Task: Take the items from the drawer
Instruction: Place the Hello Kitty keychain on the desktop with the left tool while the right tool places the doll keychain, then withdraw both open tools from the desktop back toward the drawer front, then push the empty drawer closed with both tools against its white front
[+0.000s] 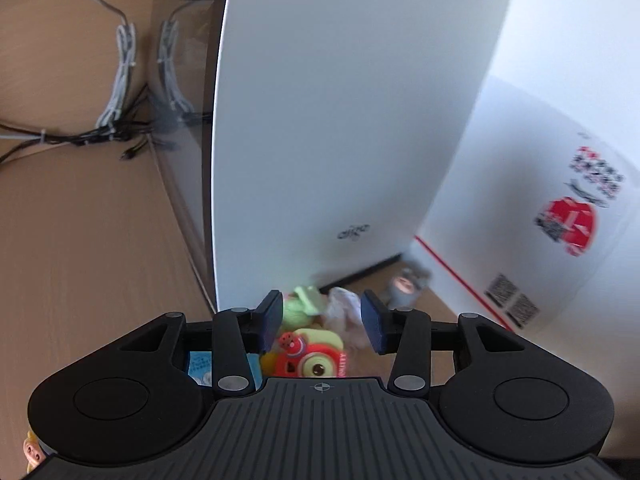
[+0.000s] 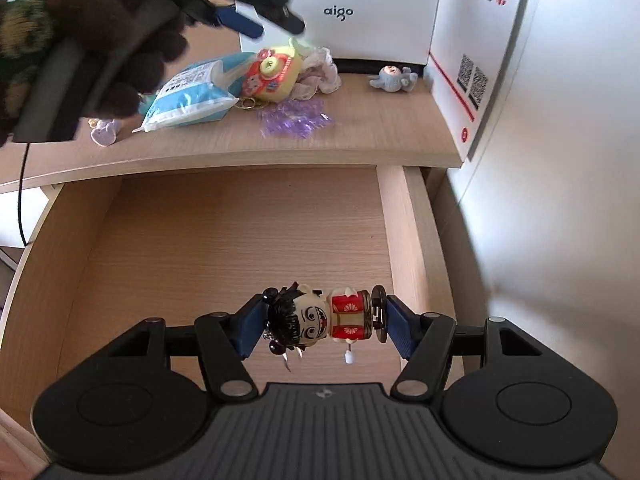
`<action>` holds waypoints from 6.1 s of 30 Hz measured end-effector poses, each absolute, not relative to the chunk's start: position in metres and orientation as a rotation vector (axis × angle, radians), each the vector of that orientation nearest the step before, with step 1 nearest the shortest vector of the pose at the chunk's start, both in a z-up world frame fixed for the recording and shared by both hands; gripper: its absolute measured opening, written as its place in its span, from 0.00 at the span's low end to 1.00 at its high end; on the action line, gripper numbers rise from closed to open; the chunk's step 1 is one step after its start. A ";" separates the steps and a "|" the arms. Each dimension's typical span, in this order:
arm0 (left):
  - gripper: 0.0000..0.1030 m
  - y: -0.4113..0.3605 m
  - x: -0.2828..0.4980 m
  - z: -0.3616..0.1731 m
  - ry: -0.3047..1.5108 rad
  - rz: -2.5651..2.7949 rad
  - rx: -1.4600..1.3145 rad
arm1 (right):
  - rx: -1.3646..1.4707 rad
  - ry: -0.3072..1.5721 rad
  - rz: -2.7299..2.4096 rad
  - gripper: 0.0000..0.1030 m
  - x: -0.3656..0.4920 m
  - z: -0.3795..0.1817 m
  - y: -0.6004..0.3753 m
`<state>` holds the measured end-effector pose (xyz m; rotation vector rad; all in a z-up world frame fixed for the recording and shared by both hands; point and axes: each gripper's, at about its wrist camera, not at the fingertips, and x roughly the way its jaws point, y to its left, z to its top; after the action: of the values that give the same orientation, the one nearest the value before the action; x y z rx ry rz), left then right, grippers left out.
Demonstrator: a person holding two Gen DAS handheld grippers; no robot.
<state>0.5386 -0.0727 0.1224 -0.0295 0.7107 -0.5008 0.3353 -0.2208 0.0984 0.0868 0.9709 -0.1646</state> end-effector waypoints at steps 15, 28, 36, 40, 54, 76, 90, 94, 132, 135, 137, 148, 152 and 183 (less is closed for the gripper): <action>0.45 0.008 0.421 0.102 0.906 -0.371 -0.194 | 0.041 0.826 -0.196 0.62 0.386 0.137 -0.239; 0.45 0.046 0.395 0.088 0.966 -0.261 -0.264 | 0.061 0.776 -0.161 0.70 0.440 0.129 -0.235; 0.45 0.062 0.385 0.087 0.982 -0.210 -0.285 | 0.019 0.823 -0.127 0.45 0.437 0.110 -0.224; 0.45 0.071 0.379 0.086 0.993 -0.181 -0.291 | -0.020 0.822 -0.142 0.42 0.447 0.107 -0.221; 0.45 0.091 0.340 0.092 0.984 -0.122 -0.190 | 0.073 0.765 -0.219 0.61 0.428 0.120 -0.214; 0.45 0.056 0.229 0.115 0.734 -0.119 -0.192 | 0.255 0.471 -0.086 1.00 0.226 0.150 -0.122; 0.45 -0.033 0.039 0.041 0.669 0.111 -0.140 | 0.178 0.481 -0.193 1.00 0.046 0.054 -0.140; 0.45 -0.035 0.019 0.035 0.666 0.149 -0.103 | 0.159 0.512 -0.270 1.00 0.041 0.030 -0.136; 0.46 -0.057 0.082 -0.052 0.446 0.124 -0.004 | 0.081 0.423 -0.275 1.00 0.087 -0.031 -0.141; 0.46 -0.056 0.085 -0.055 0.451 0.120 0.000 | 0.076 0.432 -0.252 1.00 0.091 -0.031 -0.141; 0.46 -0.055 0.087 -0.056 0.457 0.123 -0.002 | 0.076 0.431 -0.257 1.00 0.094 -0.030 -0.140; 0.46 -0.044 0.107 -0.054 0.471 0.108 -0.023 | 0.037 0.449 -0.258 1.00 0.119 -0.027 -0.140; 0.46 -0.040 0.119 -0.055 0.469 0.100 -0.024 | 0.015 0.450 -0.270 1.00 0.131 -0.029 -0.138; 0.46 0.012 0.225 -0.055 0.554 0.017 -0.117 | 0.022 0.503 -0.374 1.00 0.237 -0.020 -0.132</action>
<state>0.2248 0.0119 -0.0545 -0.1172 0.5538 0.0166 0.2366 -0.1323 -0.0204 0.0219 0.5030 -0.3736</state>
